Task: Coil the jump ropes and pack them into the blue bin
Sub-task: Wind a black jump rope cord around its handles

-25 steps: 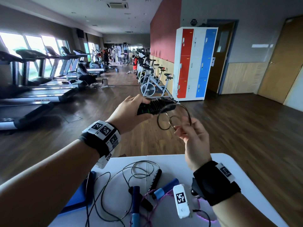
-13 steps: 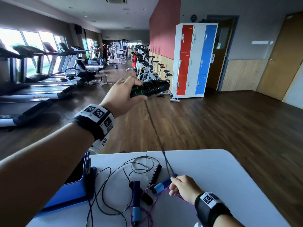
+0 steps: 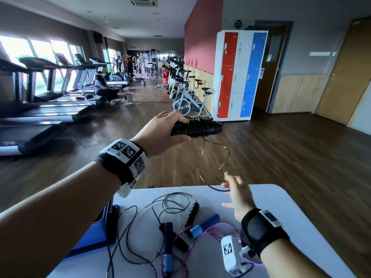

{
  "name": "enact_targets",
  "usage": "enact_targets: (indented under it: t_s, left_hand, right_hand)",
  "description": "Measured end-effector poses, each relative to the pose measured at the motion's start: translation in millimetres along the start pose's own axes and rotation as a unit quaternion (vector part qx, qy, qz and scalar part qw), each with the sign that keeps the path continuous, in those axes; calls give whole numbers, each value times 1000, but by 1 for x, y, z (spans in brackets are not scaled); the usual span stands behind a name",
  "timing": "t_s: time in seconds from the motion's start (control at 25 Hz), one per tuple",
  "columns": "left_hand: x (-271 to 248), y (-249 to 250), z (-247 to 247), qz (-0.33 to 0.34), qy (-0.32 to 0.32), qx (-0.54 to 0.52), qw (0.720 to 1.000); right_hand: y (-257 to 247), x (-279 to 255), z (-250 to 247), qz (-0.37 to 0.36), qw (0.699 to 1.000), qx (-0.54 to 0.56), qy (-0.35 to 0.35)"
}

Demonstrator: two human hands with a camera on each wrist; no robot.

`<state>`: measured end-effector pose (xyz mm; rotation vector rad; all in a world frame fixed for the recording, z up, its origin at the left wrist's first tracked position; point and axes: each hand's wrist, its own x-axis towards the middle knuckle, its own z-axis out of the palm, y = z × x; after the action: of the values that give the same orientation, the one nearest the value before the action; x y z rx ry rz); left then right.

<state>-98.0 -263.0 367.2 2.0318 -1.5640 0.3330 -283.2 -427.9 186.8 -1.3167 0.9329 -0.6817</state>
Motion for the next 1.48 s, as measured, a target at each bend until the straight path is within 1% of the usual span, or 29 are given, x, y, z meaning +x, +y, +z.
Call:
enact_targets:
  t_s: [0.04, 0.08, 0.12, 0.16, 0.2, 0.24, 0.28, 0.32, 0.36, 0.4, 0.44, 0.48, 0.52, 0.56, 0.68, 0.72, 0.76, 0.84, 0.88, 0.96, 1.04, 1.12, 1.16, 1.2, 1.28, 1.32, 1.4, 1.48]
  left_hand:
    - [-1, 0, -1, 2, 2, -2, 1000]
    - [-2, 0, -1, 6, 3, -3, 1000]
    - [-3, 1, 0, 13, 3, -5, 1000]
    - [-3, 2, 1, 21, 1, -5, 1000]
    - [-4, 4, 2, 27, -3, -6, 1000]
    - [-5, 6, 3, 32, -7, -7, 999]
    - [-5, 8, 4, 35, -9, -9, 999]
    - [-5, 9, 5, 39, -10, -13, 999]
    - [-5, 11, 6, 43, -10, -21, 999]
    - [-5, 13, 6, 47, -12, -32, 998]
    - [-4, 16, 7, 50, -16, -45, 998]
    - [-4, 21, 8, 51, -25, -62, 996]
    - [-4, 26, 8, 51, -34, -80, 995]
    - [-4, 30, 8, 52, -40, -93, 993]
    - [-2, 35, 6, 57, -35, -102, 993]
    - [-2, 33, 6, 56, -32, -97, 993]
    - [-2, 30, 6, 52, -30, -89, 994]
    - [-4, 21, 8, 40, -30, -69, 996]
    - [-6, 16, 9, 33, -29, -57, 997]
    - [-9, 10, 11, 30, -24, -41, 998]
    - [-12, 8, 13, 31, -16, -39, 999]
    - [-14, 9, 15, 23, -3, -50, 998]
    - [-14, 10, 16, 21, 0, -53, 998]
    - [-14, 12, 17, 22, -1, -50, 999]
    - [-15, 18, 17, 38, -5, -39, 999]
    - [-15, 22, 17, 53, -2, -41, 998]
    - [-16, 29, 17, 94, 1, -53, 994]
    - [-16, 35, 17, 135, 7, -62, 989]
  right_hand:
    - [-5, 7, -4, 32, 999, 32, 24]
    - [-8, 14, -8, 33, 999, 1, 43]
    - [-11, 21, -13, 3, 995, -76, 60]
    - [-14, 27, -16, -35, 984, -158, 78]
    - [-19, 31, -19, -70, 970, -212, 96]
    - [-28, 32, -21, -103, 963, -222, 114]
    - [-39, 31, -21, -147, 959, -205, 130]
    - [-49, 27, -20, -210, 948, -192, 144]
    - [-58, 20, -14, -285, 927, -199, 138]
    - [-65, 12, -4, -350, 901, -230, 114]
    - [-69, 6, 7, -394, 878, -258, 87]
    - [-75, -2, 20, -408, 866, -284, 54]
    - [-77, -3, 34, -401, 866, -296, 32]
    - [-82, -5, 44, -388, 872, -296, 25]
    - [-84, 2, 69, -401, 886, -221, 67]
    - [-82, -4, 76, -392, 896, -202, 54]
    - [-78, -8, 81, -397, 894, -202, 48]
    - [-70, -16, 84, -446, 863, -226, 74]
    - [-71, -26, 83, -437, 865, -240, 60]
    - [-72, -37, 81, -392, 880, -267, 1]
    - [-74, -38, 80, -376, 876, -302, -20]
    - [-78, -35, 76, -364, 885, -290, -9]
    - [-82, -32, 73, -359, 884, -300, 8]
    - [-85, -27, 71, -346, 872, -347, 26]
    - [-91, -19, 62, -292, 862, -411, 53]
    - [-94, -14, 59, -277, 872, -399, 58]
    - [-101, -7, 52, -270, 893, -358, 46]
    - [-107, -5, 48, -263, 898, -350, 43]
